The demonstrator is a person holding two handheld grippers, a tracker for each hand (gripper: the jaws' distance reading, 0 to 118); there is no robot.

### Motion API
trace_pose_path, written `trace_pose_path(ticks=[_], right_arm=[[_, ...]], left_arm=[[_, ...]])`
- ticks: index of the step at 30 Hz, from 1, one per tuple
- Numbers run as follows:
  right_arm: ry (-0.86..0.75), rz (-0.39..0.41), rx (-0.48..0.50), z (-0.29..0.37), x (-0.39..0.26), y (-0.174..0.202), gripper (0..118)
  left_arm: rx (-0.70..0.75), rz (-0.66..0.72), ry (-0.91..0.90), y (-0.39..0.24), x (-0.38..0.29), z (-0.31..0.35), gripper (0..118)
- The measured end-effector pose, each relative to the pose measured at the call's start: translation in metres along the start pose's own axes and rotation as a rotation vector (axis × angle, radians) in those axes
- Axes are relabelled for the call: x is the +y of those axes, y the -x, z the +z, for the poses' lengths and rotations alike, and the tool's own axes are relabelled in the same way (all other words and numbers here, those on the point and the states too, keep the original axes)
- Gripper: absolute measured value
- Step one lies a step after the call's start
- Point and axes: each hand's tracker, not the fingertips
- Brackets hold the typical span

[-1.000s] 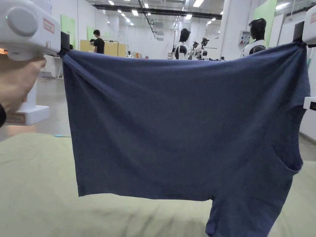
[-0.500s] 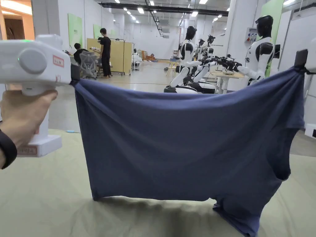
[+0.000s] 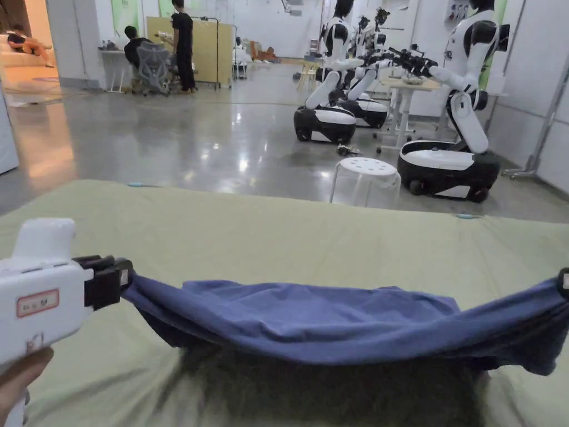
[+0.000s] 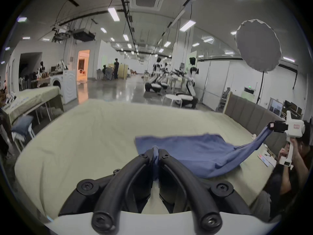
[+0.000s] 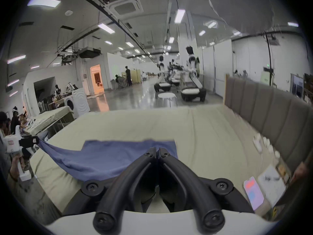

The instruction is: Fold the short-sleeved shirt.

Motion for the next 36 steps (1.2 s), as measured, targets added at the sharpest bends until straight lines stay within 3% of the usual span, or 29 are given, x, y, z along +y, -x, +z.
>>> trace_pose_path(ticks=[2, 3, 8, 10, 13, 14, 16, 17, 18, 19, 24, 28, 31, 36], right_arm=[[0.054, -0.046, -0.018, 0.019, -0.045, -0.005, 2], [0.085, -0.040, -0.029, 0.029, -0.066, -0.008, 2], [0.238, -0.157, -0.068, 0.058, -0.150, -0.015, 2], [0.260, -0.177, -0.123, 0.060, -0.172, -0.018, 2], [0.324, -0.174, -0.123, 0.053, -0.194, -0.019, 2], [0.338, -0.161, -0.114, 0.049, -0.198, -0.018, 7], [0.374, -0.100, -0.143, 0.045, -0.202, -0.015, 30], [0.366, -0.085, -0.161, 0.045, -0.204, -0.014, 50], [0.363, -0.099, -0.147, 0.045, -0.203, -0.016, 62], [0.366, -0.106, -0.144, 0.046, -0.202, -0.018, 65], [0.203, -0.108, -0.139, 0.068, -0.181, -0.014, 68], [-0.001, -0.008, -0.099, 0.091, -0.146, 0.019, 70], [-0.116, 0.059, -0.054, 0.101, -0.125, 0.053, 72], [-0.165, 0.055, 0.036, 0.094, -0.119, 0.085, 70]], left_arm=[[-0.041, 0.012, 0.045, 0.003, -0.035, 0.020, 6], [-0.008, 0.013, 0.047, 0.002, -0.055, 0.031, 6], [0.033, 0.077, 0.159, 0.008, -0.123, 0.062, 6], [0.019, 0.087, 0.204, 0.011, -0.141, 0.064, 6], [0.013, 0.113, 0.266, 0.011, -0.163, 0.061, 6], [0.021, 0.103, 0.269, 0.010, -0.167, 0.060, 6], [0.017, 0.090, 0.289, 0.008, -0.169, 0.058, 12], [0.018, 0.087, 0.285, 0.008, -0.169, 0.059, 32], [0.021, 0.082, 0.280, 0.008, -0.168, 0.060, 45], [0.032, 0.065, 0.273, 0.009, -0.166, 0.063, 46], [0.001, -0.034, 0.080, -0.006, -0.138, 0.091, 47], [0.073, -0.166, -0.162, -0.048, -0.101, 0.116, 47], [0.108, -0.183, -0.292, -0.078, -0.081, 0.126, 47], [0.070, -0.166, -0.353, -0.096, -0.073, 0.132, 45]])
